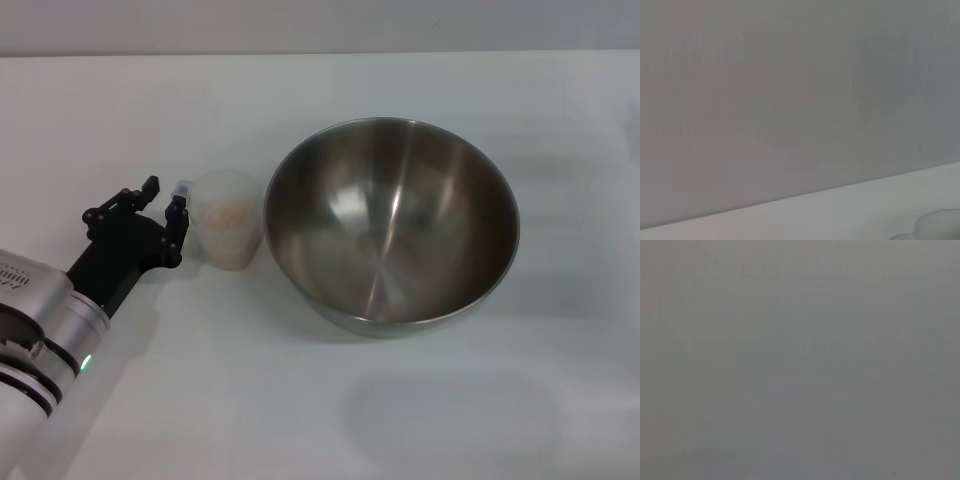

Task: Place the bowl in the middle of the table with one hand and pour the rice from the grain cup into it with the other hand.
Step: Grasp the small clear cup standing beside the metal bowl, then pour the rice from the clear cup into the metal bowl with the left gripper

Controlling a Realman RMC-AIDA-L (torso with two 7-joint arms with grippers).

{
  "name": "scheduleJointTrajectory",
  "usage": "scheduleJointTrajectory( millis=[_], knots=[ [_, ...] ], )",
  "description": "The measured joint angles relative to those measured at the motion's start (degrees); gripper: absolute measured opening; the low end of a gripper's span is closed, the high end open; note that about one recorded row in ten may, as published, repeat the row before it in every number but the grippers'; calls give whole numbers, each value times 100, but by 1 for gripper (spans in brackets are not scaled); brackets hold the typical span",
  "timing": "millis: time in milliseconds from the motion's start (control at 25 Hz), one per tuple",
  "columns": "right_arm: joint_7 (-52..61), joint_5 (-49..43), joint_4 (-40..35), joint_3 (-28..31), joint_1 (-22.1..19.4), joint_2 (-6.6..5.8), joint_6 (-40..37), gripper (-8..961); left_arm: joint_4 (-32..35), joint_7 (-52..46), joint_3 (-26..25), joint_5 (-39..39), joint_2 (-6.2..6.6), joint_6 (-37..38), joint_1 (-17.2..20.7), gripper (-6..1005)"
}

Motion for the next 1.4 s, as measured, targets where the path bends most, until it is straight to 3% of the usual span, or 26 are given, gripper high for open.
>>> scheduleJointTrajectory(
  millis=[320,440,800,960,1080,1200,1240,1280,1320,1400],
  knots=[
    [0,0,0,0,2,0,0,654,-95,0,12,2,-3,-179,-90,319],
    [0,0,0,3,2,0,0,654,-128,0,-13,-5,-7,-111,-84,59],
    [-6,0,1,9,7,0,-36,654,-226,891,-297,-44,-9,472,-115,15],
    [-7,0,0,8,51,0,-26,654,-272,2083,-408,-18,-9,1006,-262,15],
    [-8,0,-7,9,76,-7,-14,654,-295,3576,-279,77,-10,1367,-496,15],
    [-9,0,-17,9,108,-8,-6,654,-378,4892,-135,421,-9,1518,-629,15],
    [-9,0,-17,10,111,-9,-6,654,-378,4892,-135,421,-9,1518,-629,16],
    [-9,0,-17,12,117,-9,-5,654,-452,5690,-116,719,-9,1545,-668,16],
    [-9,0,-17,12,117,-9,-5,654,-452,5690,-116,719,-9,1545,-668,16],
    [-9,0,-17,43,130,-7,-3,654,-506,6795,-113,1224,-9,1529,-708,16]
  ],
)
